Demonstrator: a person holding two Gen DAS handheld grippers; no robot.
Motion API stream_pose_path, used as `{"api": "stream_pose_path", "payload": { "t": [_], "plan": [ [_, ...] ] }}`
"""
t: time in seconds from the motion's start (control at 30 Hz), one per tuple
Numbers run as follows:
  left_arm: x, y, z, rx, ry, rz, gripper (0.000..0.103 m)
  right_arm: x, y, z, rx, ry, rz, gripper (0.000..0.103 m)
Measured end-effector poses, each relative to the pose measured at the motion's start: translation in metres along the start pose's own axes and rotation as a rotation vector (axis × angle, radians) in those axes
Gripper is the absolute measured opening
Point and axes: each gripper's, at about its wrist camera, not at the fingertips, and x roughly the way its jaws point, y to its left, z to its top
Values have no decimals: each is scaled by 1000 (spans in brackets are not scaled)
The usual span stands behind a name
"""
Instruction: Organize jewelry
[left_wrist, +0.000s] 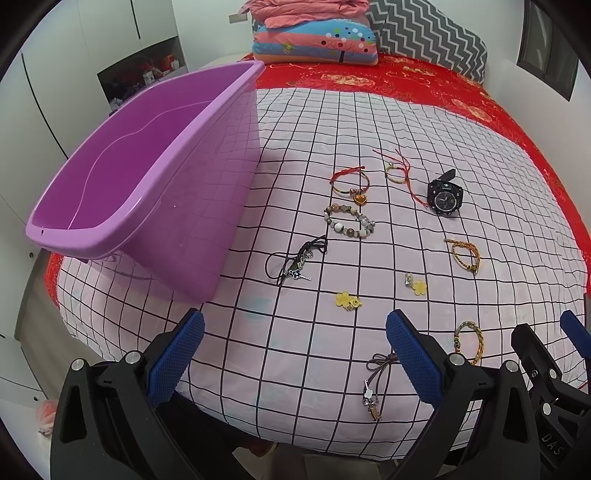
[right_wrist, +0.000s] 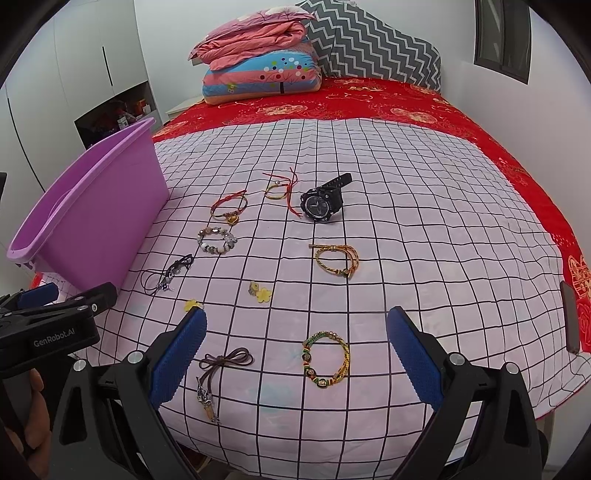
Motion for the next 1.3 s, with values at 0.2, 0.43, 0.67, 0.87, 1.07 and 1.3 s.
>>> {"api": "stream_pose_path", "payload": {
  "t": [0.2,0.43,0.67,0.87,1.07,1.3],
  "plan": [
    [-1,1,-1,-1,1,-1,97,-1,1,0,1,-3,1,94],
    [-1,1,-2,0,0,-2,97,-3,0,-1,2,-5,3,94],
    [-1,1,-2,0,0,-1,97,-3,0,-1,3,-3,3,93],
    [-1,1,-2,-1,0,-2,97,-2,1,-1,4,-1,5,94],
    [-1,1,-2,0,0,-2,97,-2,1,-1,6,0,8,94],
    [-1,0,-2,1,3,-3,97,-1,0,-1,5,1,7,93]
  ]
}}
